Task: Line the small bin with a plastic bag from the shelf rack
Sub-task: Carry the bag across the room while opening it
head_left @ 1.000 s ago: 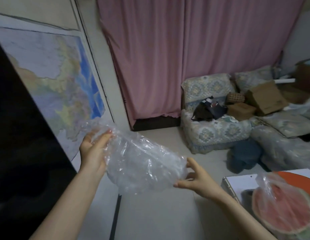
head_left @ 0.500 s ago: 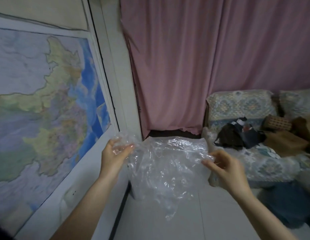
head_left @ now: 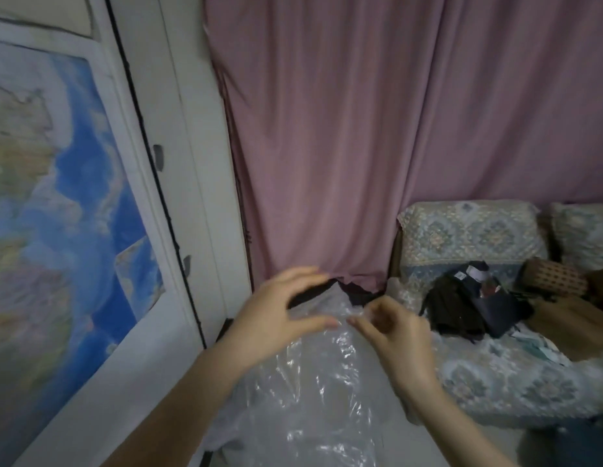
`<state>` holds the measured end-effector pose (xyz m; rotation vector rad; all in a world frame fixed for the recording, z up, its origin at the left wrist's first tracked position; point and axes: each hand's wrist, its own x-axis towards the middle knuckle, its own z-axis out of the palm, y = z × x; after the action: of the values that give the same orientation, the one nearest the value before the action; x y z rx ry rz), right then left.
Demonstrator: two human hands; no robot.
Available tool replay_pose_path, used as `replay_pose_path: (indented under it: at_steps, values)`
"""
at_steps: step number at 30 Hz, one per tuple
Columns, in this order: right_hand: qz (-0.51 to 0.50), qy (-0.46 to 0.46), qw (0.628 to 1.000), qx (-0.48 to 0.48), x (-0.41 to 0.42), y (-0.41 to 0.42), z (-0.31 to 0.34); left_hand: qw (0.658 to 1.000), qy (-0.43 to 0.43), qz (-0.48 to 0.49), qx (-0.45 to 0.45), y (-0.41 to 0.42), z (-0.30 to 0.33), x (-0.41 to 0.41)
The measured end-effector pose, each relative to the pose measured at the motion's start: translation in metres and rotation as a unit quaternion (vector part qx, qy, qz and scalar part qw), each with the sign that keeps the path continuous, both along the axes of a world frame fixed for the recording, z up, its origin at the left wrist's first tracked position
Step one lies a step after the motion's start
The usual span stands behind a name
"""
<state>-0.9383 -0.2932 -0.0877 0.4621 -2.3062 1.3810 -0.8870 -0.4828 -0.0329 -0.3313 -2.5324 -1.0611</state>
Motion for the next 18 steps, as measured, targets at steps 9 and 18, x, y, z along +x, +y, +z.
replay_pose_path:
  at_steps: [9,18]
  values:
    - [0.097,-0.022,0.992,-0.083,-0.142,-0.048,0.015,0.998,0.001,0.062,0.025,-0.023,-0.003,-0.161]
    - [0.177,-0.039,0.982,-0.049,-0.297,-0.091,0.008,0.942,0.042,0.275,0.187,-0.084,-0.009,-0.281]
